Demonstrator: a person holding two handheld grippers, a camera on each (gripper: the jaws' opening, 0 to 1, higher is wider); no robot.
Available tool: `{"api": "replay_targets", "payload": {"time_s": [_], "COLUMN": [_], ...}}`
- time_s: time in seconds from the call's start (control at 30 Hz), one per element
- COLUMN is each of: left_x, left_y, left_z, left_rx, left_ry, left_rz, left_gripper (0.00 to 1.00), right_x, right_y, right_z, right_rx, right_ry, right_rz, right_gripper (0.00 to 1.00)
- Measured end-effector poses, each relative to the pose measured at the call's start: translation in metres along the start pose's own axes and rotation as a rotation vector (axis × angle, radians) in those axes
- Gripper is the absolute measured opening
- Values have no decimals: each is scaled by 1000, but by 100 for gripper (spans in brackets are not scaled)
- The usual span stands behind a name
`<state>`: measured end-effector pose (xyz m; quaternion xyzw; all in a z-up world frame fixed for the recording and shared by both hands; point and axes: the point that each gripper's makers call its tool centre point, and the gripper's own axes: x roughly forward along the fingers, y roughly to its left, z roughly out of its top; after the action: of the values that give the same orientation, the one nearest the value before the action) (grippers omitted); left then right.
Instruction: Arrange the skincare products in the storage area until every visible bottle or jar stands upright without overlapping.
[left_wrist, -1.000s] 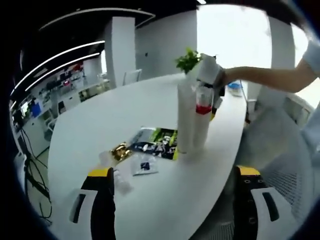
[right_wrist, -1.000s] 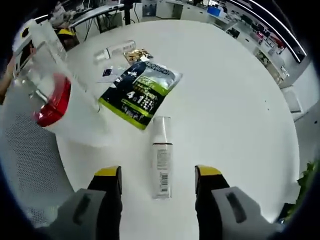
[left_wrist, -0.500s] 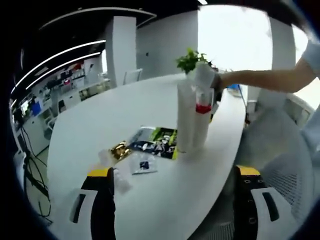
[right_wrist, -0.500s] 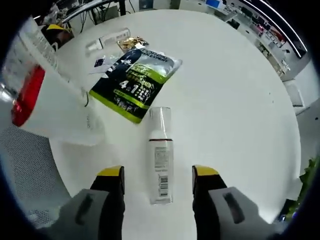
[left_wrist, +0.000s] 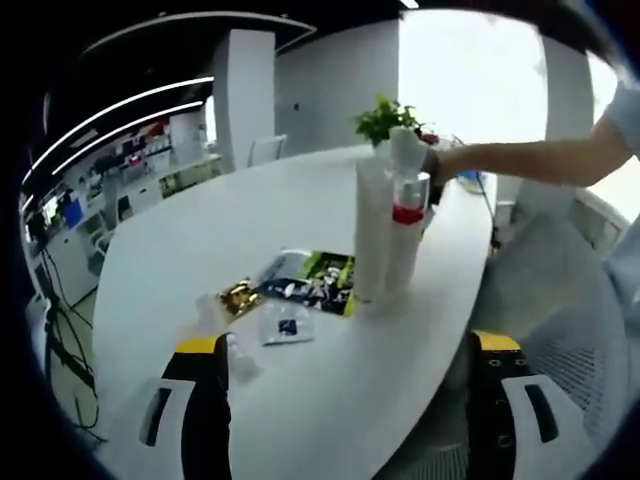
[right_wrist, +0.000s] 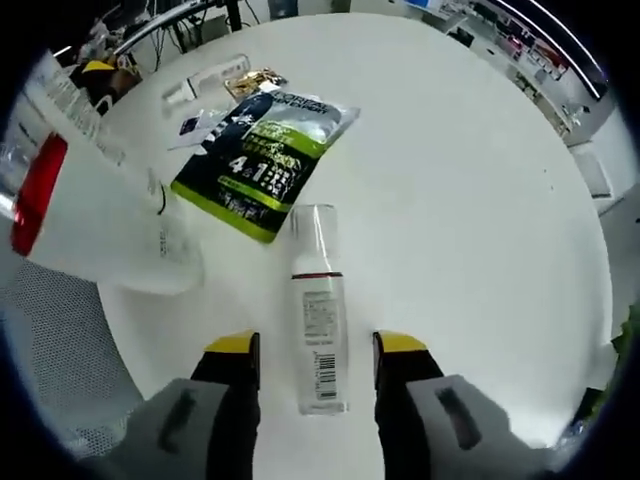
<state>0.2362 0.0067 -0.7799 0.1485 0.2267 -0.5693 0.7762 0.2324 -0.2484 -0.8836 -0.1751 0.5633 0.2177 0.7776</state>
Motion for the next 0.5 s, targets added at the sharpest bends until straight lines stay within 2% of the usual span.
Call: {"api": "replay_targets", "payload": {"time_s": [0.13, 0.4, 0.5], "left_x": [1, 1, 1], "left_y": [-1, -2, -3], "left_z": [-1, 0, 3], "left_rx": [-3, -1, 3], "left_ry": [2, 2, -2], "left_rz": [-6, -8, -8], "left_gripper": [97, 97, 97], "right_x": [0, 0, 0], "right_y": [-1, -3, -1], "right_z": [0, 1, 2], "right_rx": [5, 1, -5], "right_ry": [-3, 3, 2], "right_rz": [5, 7, 15], "right_gripper": [45, 38, 27]}}
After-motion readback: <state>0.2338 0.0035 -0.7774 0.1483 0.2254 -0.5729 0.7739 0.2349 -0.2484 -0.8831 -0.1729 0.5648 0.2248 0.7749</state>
